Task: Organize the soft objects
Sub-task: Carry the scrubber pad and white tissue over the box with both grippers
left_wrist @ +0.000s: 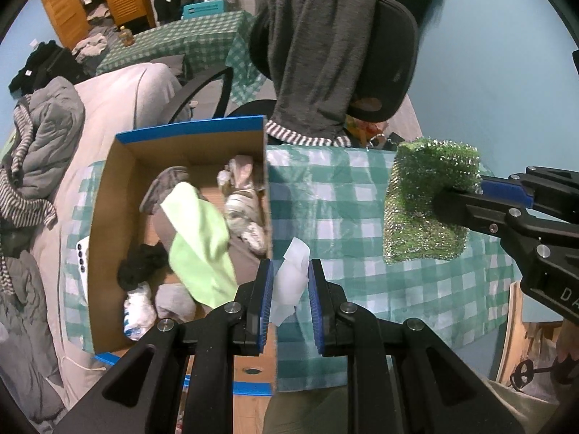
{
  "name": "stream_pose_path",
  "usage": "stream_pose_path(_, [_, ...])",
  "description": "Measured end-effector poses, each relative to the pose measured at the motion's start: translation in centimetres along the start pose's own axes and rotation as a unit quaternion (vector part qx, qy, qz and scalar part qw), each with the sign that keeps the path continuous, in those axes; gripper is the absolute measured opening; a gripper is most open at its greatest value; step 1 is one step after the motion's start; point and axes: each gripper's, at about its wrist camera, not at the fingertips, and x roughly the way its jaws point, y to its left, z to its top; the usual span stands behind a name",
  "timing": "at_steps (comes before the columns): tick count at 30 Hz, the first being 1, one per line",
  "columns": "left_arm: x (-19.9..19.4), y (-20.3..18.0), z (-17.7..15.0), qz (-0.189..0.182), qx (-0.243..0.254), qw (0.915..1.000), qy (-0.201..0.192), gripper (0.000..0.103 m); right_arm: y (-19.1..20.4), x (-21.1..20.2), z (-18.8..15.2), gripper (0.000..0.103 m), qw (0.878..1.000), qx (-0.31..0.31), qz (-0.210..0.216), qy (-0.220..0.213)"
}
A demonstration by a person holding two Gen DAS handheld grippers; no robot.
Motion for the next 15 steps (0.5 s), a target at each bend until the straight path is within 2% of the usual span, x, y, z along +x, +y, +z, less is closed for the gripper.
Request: stream_pose_path(15, [0.1,5.0,0.7,0.008,-0.032,0.9995,-0.002,0.019,3.9,3.1,4.3,0.017,0.999,-0.029,0.018,0.003])
